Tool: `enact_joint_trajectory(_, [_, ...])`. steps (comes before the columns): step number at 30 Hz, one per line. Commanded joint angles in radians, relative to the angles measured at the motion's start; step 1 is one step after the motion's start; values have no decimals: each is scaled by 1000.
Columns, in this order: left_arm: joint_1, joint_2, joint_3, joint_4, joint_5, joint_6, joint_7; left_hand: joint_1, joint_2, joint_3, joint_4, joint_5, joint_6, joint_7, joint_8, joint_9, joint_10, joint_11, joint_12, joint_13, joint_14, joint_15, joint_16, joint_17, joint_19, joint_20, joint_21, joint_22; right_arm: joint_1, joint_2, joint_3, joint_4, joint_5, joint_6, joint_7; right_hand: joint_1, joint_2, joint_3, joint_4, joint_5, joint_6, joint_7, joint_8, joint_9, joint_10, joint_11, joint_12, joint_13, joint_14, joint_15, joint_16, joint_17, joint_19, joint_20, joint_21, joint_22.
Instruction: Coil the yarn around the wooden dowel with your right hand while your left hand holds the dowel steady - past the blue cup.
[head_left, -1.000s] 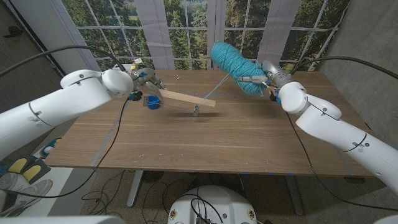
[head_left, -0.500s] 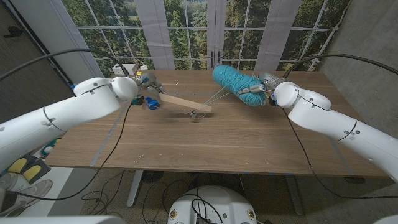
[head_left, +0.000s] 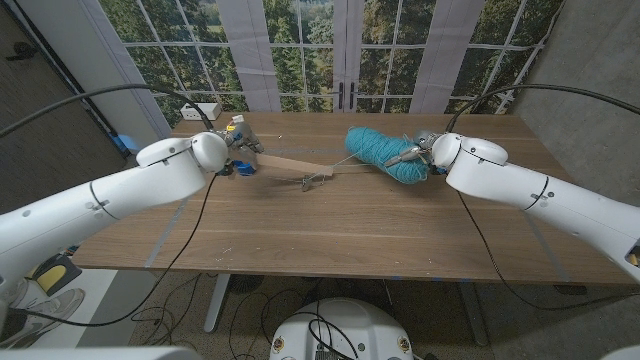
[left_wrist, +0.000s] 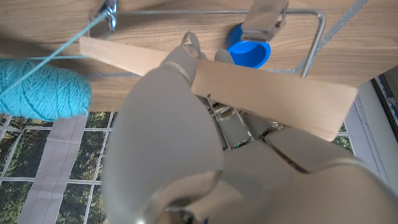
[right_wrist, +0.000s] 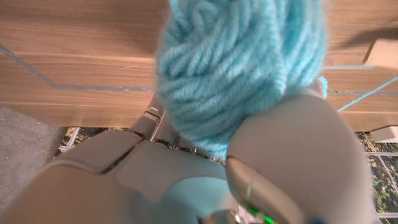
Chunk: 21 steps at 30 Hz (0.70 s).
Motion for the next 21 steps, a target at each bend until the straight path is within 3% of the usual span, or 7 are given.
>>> enact_joint_trajectory(1, [-85, 4, 131, 3, 148, 41, -104, -115, -54, -39, 35, 10, -218, -31, -4, -10, -209, 15, -10, -37, -275, 8, -75, -72, -130, -43, -67, -3, 93, 11, -106, 35, 29, -102, -1, 173, 199, -49, 21, -6, -164, -26, 0, -35, -146, -15, -74, -31, -102, -61, -98, -85, -34, -6, -19, 1])
enact_joint_trajectory(5, [-146, -2, 227, -7, 259, 106, -157, -227, -72, -105, 73, 41, -470, -73, -2, -38, -462, 38, -7, -94, -575, 133, -70, -155, -322, 120, -162, 1, 129, 14, -141, 43, 45, -146, -3, 96, 145, -125, 42, 21, -417, -53, 6, -80, -403, -48, -191, -70, -306, -47, -246, -163, -102, -23, -57, 4])
enact_joint_trajectory(8, [-114, 1, 189, -12, 251, 91, -145, -282, -97, -159, 93, 66, -606, -79, -4, -48, -585, 47, -2, -131, -714, 211, -71, -198, -459, 206, -244, 0, 153, 15, -160, 51, 67, -171, -3, 68, 113, -178, 42, 56, -616, -56, 10, -111, -557, -72, -270, -89, -433, -39, -330, -190, -173, -33, -92, 5])
enact_joint_trajectory(12, [-64, 0, 133, -17, 238, 69, -108, -336, -120, -213, 118, 101, -733, -68, -8, -54, -697, 76, -3, -166, -832, 265, -75, -238, -550, 242, -314, 0, 170, 18, -170, 63, 103, -193, -10, 10, 77, -266, 49, 119, -874, -35, 12, -147, -812, -56, -420, -109, -651, 14, -427, -211, -314, -12, -168, 5])
enact_joint_trajectory(16, [-14, -1, 75, -23, 217, 45, -74, -387, -129, -263, 148, 141, -839, -61, -7, -57, -806, 81, -1, -200, -933, 312, -74, -277, -620, 270, -381, 1, 148, 17, -145, 64, 130, -188, -55, -64, 54, -362, 57, 188, -1173, 8, 7, -162, -1085, 38, -510, -123, -890, 104, -520, -231, -463, 8, -261, 6])
enact_joint_trajectory(19, [29, -3, 39, -26, 217, 22, -26, -422, -125, -294, 171, 165, -907, -51, -5, -59, -874, 86, 2, -225, -1000, 338, -72, -302, -666, 272, -429, 2, 71, 5, -62, 45, 156, -131, -122, -138, 45, -407, 67, 237, -1347, 36, 10, -161, -1248, 114, -512, -133, -1044, 170, -549, -242, -591, 74, -335, 8])
enact_joint_trajectory(21, [101, -4, -36, -27, 182, -32, 40, -446, -119, -308, 187, 172, -939, -52, -7, -59, -898, 86, 3, -234, -1019, 337, -68, -310, -681, 273, -447, 3, -43, -17, 57, 24, 189, -8, -201, -166, 45, -412, 73, 244, -1369, 39, 14, -160, -1269, 134, -508, -135, -1064, 194, -547, -244, -619, 108, -351, 9])
